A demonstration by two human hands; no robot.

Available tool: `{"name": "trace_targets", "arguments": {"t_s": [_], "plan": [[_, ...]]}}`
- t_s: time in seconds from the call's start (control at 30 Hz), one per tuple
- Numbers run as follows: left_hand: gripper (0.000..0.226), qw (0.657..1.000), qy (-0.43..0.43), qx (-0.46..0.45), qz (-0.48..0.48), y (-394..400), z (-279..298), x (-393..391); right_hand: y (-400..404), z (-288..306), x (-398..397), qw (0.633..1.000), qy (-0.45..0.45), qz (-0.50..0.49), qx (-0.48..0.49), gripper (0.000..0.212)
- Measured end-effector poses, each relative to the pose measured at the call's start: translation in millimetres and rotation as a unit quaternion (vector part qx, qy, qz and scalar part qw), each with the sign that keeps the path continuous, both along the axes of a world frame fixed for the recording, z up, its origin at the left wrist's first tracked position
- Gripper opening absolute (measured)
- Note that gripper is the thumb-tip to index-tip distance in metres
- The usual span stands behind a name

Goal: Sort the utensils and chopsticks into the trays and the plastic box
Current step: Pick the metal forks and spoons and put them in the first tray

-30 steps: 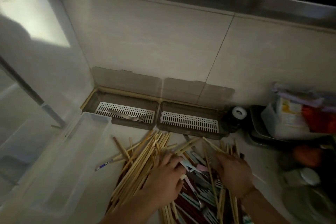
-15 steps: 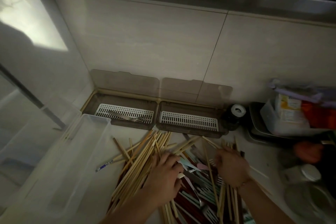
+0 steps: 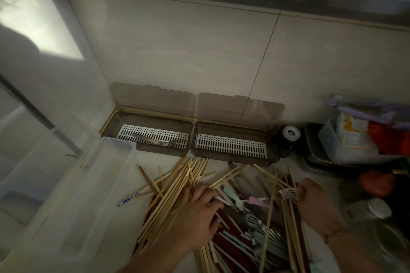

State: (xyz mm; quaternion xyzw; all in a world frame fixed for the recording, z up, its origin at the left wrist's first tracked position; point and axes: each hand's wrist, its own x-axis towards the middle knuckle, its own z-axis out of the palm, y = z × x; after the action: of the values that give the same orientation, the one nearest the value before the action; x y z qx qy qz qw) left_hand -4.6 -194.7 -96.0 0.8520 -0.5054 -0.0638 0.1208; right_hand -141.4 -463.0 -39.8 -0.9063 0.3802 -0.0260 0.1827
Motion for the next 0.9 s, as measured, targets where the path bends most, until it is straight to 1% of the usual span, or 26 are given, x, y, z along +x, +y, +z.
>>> {"name": "trace_targets", "arguments": {"t_s": [0.07, 0.17, 0.23, 0.3, 0.33, 0.37, 0.4, 0.43, 0.47, 0.5, 0.53, 0.57, 0.6, 0.63, 0.7, 0.73, 0.77, 0.8, 0.83, 0.87, 0.9], "plan": [[0.031, 1.0, 0.003, 0.005, -0.001, -1, 1, -1, -2, 8, -5, 0.999, -0.032, -0.024, 0.008, 0.025], [0.036, 1.0, 0.004, 0.011, 0.0, -2, 6, -2, -2, 24, -13, 0.996, -0.069, -0.048, -0.002, 0.017], [0.039, 1.0, 0.006, 0.004, 0.003, -5, 11, -4, -1, 36, -16, 0.988, -0.12, -0.029, -0.096, 0.021], [0.042, 0.999, 0.032, -0.022, 0.022, -10, 18, -5, 2, 53, -17, 0.963, -0.196, -0.01, -0.185, 0.02], [0.044, 0.996, 0.06, -0.048, 0.039, -14, 22, -7, 4, 61, -17, 0.956, -0.218, -0.01, -0.195, 0.016], [0.048, 0.99, 0.102, -0.079, 0.062, -17, 27, -9, 5, 67, -17, 0.955, -0.23, -0.013, -0.186, 0.013], [0.054, 0.977, 0.159, -0.112, 0.088, -21, 33, -10, 7, 71, -16, 0.958, -0.239, -0.022, -0.158, 0.012], [0.059, 0.956, 0.227, -0.146, 0.113, -24, 40, -11, 9, 73, -14, 0.962, -0.244, -0.036, -0.112, 0.014], [0.063, 0.927, 0.299, -0.181, 0.134, -28, 46, -11, 13, 72, -11, 0.967, -0.244, -0.053, -0.051, 0.015], [0.061, 0.891, 0.37, -0.22, 0.147, -32, 54, -11, 19, 69, -6, 0.97, -0.232, -0.075, 0.02, 0.015], [0.051, 0.85, 0.43, -0.264, 0.152, -36, 60, -9, 26, 66, 0, 0.968, -0.216, -0.092, 0.083, 0.016], [0.038, 0.814, 0.469, -0.303, 0.161, -38, 66, -7, 35, 62, 6, 0.965, -0.209, -0.095, 0.128, 0.018], [0.03, 0.787, 0.488, -0.333, 0.178, -38, 72, -4, 43, 58, 12, 0.96, -0.212, -0.09, 0.162, 0.019], [0.028, 0.769, 0.496, -0.353, 0.197, -37, 75, 0, 51, 54, 17, 0.953, -0.218, -0.088, 0.191, 0.02], [0.032, 0.741, 0.509, -0.365, 0.242, -29, 79, 11, 63, 47, 26, 0.943, -0.21, -0.084, 0.244, 0.019], [0.034, 0.732, 0.509, -0.369, 0.262, -24, 78, 18, 67, 42, 29, 0.947, -0.189, -0.071, 0.248, 0.016], [0.034, 0.735, 0.498, -0.371, 0.272, -18, 78, 25, 70, 39, 33, 0.96, -0.161, -0.04, 0.227, 0.013], [0.034, 0.752, 0.474, -0.368, 0.272, -12, 78, 32, 72, 38, 39, 0.974, -0.135, 0.003, 0.182, 0.015], [0.034, 0.776, 0.443, -0.364, 0.264, -7, 79, 38, 76, 39, 46, 0.985, -0.117, 0.06, 0.115, 0.023], [0.033, 0.793, 0.417, -0.364, 0.254, -1, 79, 45, 81, 43, 55, 0.984, -0.114, 0.124, 0.053, 0.031], [0.033, 0.801, 0.404, -0.366, 0.248, 4, 79, 51, 86, 46, 66, 0.976, -0.114, 0.186, 0.016, 0.033]]}}
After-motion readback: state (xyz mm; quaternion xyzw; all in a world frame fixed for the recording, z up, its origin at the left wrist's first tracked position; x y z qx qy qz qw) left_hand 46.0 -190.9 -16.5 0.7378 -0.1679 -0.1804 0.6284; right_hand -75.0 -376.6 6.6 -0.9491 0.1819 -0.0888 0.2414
